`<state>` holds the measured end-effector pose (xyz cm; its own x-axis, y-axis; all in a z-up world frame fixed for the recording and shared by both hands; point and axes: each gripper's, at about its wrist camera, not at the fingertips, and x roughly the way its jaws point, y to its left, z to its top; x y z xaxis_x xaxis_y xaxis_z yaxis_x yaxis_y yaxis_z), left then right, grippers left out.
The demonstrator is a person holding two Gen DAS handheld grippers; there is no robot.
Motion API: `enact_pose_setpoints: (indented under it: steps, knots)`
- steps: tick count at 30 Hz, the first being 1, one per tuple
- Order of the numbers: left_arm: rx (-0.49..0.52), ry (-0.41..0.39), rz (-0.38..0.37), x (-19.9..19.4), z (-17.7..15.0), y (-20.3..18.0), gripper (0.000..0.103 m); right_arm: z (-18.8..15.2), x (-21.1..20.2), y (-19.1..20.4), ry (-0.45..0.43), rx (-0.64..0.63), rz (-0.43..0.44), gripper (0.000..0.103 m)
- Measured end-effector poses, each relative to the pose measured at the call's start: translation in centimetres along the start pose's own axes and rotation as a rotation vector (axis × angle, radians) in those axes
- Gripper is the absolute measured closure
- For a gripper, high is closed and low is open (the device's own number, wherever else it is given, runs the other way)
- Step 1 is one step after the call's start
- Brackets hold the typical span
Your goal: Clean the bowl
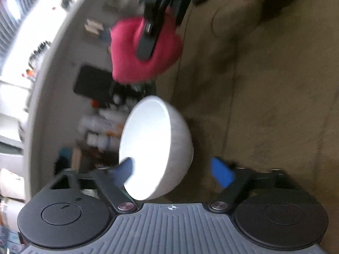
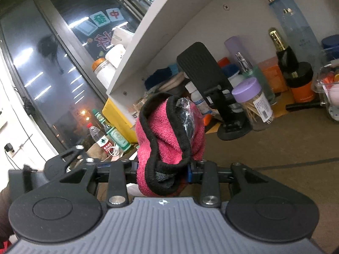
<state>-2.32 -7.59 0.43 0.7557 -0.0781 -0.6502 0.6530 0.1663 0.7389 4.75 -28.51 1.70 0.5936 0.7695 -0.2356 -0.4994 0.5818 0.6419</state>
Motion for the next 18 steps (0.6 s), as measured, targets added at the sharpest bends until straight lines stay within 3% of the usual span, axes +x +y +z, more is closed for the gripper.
enact_pose_setpoints:
  steps: [2,6,9,12,18]
  knots:
    - [-0.043,0.041,-0.05,0.8,0.3,1.1,0.068,-0.1,0.2,-0.1,0.006,-0.002,-0.001,0.065]
    - [-0.07,0.08,-0.043,1.1,0.9,1.6,0.075,-0.2,0.4,-0.1,0.024,-0.015,-0.017,0.064]
    - [-0.189,0.073,-0.078,0.8,0.8,2.8,0.086,-0.3,0.5,0.1,0.032,-0.029,-0.031,0.064]
    - [-0.388,-0.02,-0.154,-0.1,0.5,4.3,0.095,-0.2,0.4,0.4,0.031,-0.047,-0.041,0.064]
    - [-0.794,-0.257,-0.26,-2.5,-1.2,5.4,0.094,-0.2,0.1,2.5,0.025,-0.206,-0.122,0.064]
